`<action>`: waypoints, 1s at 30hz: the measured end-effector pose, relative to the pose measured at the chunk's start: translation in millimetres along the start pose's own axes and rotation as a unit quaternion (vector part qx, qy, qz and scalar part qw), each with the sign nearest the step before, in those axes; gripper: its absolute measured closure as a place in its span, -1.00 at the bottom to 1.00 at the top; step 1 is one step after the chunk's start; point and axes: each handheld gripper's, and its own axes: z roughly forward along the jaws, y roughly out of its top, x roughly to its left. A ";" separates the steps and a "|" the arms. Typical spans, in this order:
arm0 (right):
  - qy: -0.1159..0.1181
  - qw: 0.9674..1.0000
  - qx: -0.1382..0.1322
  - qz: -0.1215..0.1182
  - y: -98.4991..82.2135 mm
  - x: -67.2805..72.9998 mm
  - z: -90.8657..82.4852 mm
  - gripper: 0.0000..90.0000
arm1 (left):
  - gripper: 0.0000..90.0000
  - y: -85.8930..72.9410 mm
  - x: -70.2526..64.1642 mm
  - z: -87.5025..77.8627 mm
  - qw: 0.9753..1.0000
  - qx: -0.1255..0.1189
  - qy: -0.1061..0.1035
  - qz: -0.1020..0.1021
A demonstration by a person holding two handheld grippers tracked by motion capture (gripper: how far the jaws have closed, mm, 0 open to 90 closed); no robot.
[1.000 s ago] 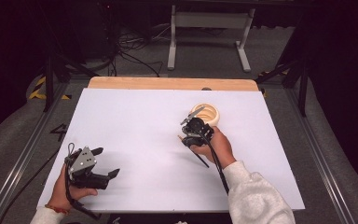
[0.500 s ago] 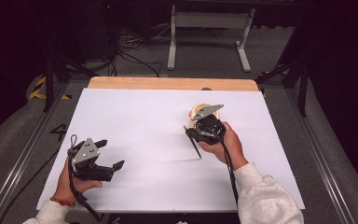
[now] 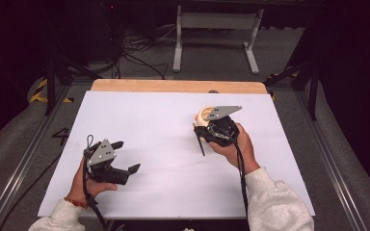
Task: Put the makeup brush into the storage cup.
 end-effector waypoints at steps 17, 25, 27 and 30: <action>-0.014 0.998 -0.056 0.002 5.1 -10.0 -24.4 0.87 | -0.82 -9.1 -0.9 -6.1 1.000 -0.006 0.010 -0.003; -0.027 0.997 -0.070 -0.004 13.6 -15.5 -38.7 0.87 | -0.85 -11.6 -0.1 -4.2 1.000 -0.002 0.006 -0.003; -0.030 0.997 -0.077 -0.003 16.3 -16.9 -43.1 0.87 | -0.86 -12.1 -0.6 -2.9 1.000 0.003 0.005 -0.003; -0.033 0.996 -0.086 -0.003 20.3 -18.1 -48.1 0.87 | -0.87 -12.4 -1.0 -2.0 1.000 0.006 0.006 0.001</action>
